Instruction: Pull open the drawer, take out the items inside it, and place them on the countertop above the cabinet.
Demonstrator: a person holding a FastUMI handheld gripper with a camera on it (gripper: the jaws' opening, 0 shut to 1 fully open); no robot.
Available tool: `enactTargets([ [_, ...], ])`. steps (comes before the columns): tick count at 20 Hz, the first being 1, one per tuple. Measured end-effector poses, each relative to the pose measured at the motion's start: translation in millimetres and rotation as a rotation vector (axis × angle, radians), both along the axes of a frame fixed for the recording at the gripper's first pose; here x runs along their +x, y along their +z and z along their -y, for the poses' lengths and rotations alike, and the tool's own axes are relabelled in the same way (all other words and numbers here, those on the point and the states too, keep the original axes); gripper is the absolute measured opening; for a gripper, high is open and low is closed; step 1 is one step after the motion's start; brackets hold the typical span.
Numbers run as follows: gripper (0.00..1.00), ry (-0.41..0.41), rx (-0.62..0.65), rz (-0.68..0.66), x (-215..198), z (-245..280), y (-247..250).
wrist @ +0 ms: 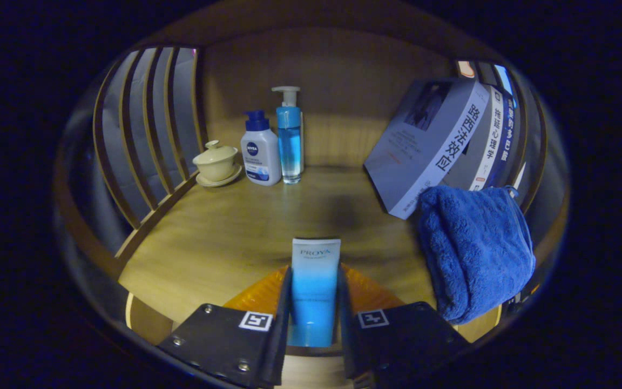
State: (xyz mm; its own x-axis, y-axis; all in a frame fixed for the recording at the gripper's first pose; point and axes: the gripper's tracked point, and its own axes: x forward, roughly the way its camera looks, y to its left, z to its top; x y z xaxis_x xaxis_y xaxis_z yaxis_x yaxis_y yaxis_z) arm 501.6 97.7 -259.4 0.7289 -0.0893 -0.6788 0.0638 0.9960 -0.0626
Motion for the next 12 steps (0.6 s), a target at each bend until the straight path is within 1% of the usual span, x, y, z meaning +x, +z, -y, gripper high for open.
enactTargets([
  [3, 0.43, -0.037, 0.036, 0.048, 4.6, 0.3, -2.5],
  [6, 0.43, -0.031, 0.015, 0.097, 6.2, 0.6, -1.1],
  [9, 0.43, -0.045, 0.028, 0.121, 5.8, 0.2, -1.3],
  [12, 0.48, -0.03, 0.009, 0.136, 6.9, 1.5, -0.3],
])
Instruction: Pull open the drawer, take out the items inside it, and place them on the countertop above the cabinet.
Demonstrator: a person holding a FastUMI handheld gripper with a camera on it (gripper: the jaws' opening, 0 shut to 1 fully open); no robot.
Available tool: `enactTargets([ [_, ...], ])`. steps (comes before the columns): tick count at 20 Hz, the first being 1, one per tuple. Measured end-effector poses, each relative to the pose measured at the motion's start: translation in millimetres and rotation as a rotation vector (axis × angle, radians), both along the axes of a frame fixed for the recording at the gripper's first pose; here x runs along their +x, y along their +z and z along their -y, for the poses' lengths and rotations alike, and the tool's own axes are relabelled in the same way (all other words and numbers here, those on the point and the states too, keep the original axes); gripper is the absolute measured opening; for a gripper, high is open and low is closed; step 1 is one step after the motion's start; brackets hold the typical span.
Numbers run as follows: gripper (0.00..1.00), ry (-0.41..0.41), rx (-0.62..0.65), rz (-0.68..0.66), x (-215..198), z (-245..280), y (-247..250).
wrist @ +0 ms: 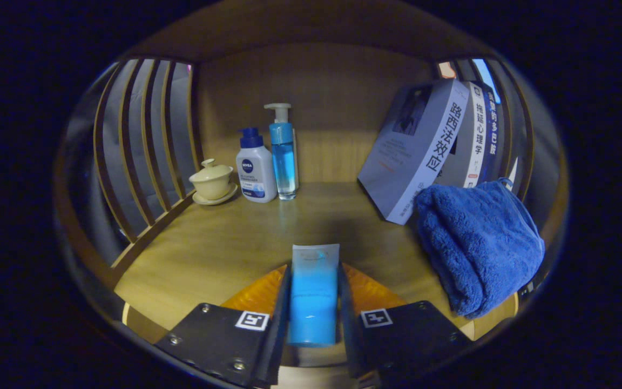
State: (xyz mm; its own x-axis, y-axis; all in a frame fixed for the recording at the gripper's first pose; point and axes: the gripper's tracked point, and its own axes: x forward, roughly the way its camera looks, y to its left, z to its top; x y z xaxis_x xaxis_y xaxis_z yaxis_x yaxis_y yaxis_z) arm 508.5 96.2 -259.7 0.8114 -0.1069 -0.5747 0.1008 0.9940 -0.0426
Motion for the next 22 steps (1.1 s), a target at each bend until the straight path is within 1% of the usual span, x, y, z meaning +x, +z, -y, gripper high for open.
enactTargets([
  [1, 0.48, 0.0, -0.009, 0.003, 0, 2, -1],
  [3, 0.75, 0.033, 0.012, 0.004, -4, -4, 3],
  [5, 1.0, 0.055, 0.029, 0.064, -9, -9, 21],
  [8, 0.98, 0.089, 0.004, 0.226, -24, -13, 72],
  [12, 0.98, 0.154, -0.007, 0.342, -80, -25, 136],
  [15, 0.98, 0.161, 0.011, 0.414, -133, -28, 166],
  [18, 0.98, 0.162, 0.044, 0.442, -187, -33, 168],
  [22, 0.98, 0.151, 0.025, 0.431, -253, -33, 139],
])
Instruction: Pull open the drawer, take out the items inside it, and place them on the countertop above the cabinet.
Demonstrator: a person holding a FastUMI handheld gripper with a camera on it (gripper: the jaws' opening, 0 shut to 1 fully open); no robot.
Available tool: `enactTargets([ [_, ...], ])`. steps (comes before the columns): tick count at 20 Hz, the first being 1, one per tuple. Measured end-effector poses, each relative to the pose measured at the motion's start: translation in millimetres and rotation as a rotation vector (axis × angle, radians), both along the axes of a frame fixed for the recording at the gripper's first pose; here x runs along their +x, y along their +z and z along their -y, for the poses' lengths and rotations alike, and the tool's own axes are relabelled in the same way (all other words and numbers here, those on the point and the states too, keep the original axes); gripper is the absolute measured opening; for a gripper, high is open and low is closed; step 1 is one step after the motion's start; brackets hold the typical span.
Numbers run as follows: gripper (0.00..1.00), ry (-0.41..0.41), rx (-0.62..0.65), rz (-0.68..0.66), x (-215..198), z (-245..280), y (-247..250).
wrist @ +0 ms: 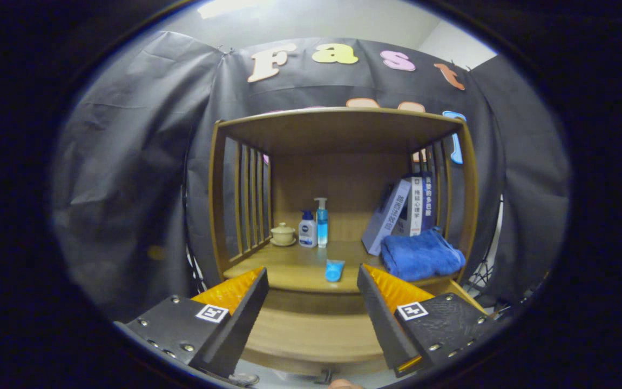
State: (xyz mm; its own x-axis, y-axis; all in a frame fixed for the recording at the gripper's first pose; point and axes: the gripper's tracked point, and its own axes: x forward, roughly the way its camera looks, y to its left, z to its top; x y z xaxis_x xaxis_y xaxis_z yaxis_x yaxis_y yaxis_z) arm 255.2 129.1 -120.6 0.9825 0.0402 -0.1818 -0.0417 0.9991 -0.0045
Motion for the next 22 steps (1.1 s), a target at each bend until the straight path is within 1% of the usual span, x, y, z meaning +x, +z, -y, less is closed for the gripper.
enactTargets([
  [3, 0.98, -0.017, -0.039, -0.035, -38, 3, -32],
  [5, 0.98, -0.039, -0.053, -0.058, -55, 8, -51],
  [8, 0.98, -0.072, -0.08, -0.112, -66, 16, -84],
  [11, 0.98, -0.077, -0.108, -0.174, -66, 17, -115],
  [15, 0.98, -0.109, -0.105, -0.21, -61, 20, -140],
  [16, 0.98, -0.116, -0.096, -0.217, -59, 19, -144],
  [17, 0.98, -0.139, -0.092, -0.22, -60, 23, -149],
  [20, 0.98, -0.173, -0.078, -0.193, -57, 23, -146],
  [22, 0.97, -0.171, -0.082, -0.179, -56, 23, -146],
])
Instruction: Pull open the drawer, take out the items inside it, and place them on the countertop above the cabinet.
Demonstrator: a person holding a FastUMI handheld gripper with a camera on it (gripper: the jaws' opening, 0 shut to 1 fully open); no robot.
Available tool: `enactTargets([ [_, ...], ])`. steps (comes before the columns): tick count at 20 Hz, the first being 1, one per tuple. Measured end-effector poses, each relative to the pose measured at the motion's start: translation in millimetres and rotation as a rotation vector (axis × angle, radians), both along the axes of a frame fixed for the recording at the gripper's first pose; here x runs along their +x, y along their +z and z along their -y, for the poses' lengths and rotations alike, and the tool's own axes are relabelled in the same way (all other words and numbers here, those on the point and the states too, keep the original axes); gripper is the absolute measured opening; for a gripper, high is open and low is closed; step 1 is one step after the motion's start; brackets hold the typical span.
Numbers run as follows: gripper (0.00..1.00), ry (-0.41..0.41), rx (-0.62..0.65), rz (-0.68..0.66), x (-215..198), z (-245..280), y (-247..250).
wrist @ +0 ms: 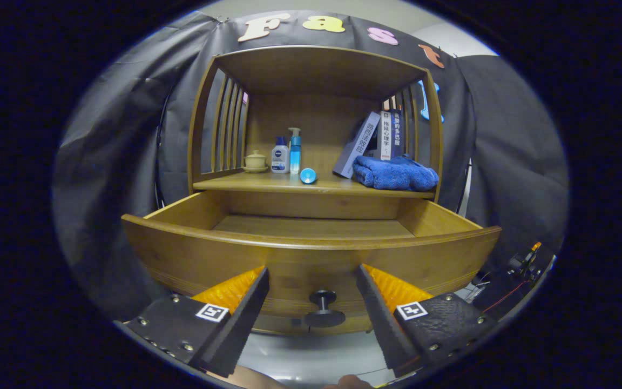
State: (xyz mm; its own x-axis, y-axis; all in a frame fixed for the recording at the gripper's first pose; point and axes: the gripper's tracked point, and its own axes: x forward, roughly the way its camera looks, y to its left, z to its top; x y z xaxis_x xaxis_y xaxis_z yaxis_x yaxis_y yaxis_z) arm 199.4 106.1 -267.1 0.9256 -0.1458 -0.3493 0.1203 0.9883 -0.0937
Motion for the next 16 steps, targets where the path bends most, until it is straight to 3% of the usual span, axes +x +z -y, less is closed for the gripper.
enactTargets([
  [4, 0.97, 0.011, 0.01, 0.003, 19, 3, 0],
  [16, 0.98, 0.019, -0.018, 0.034, 127, 10, -11],
])
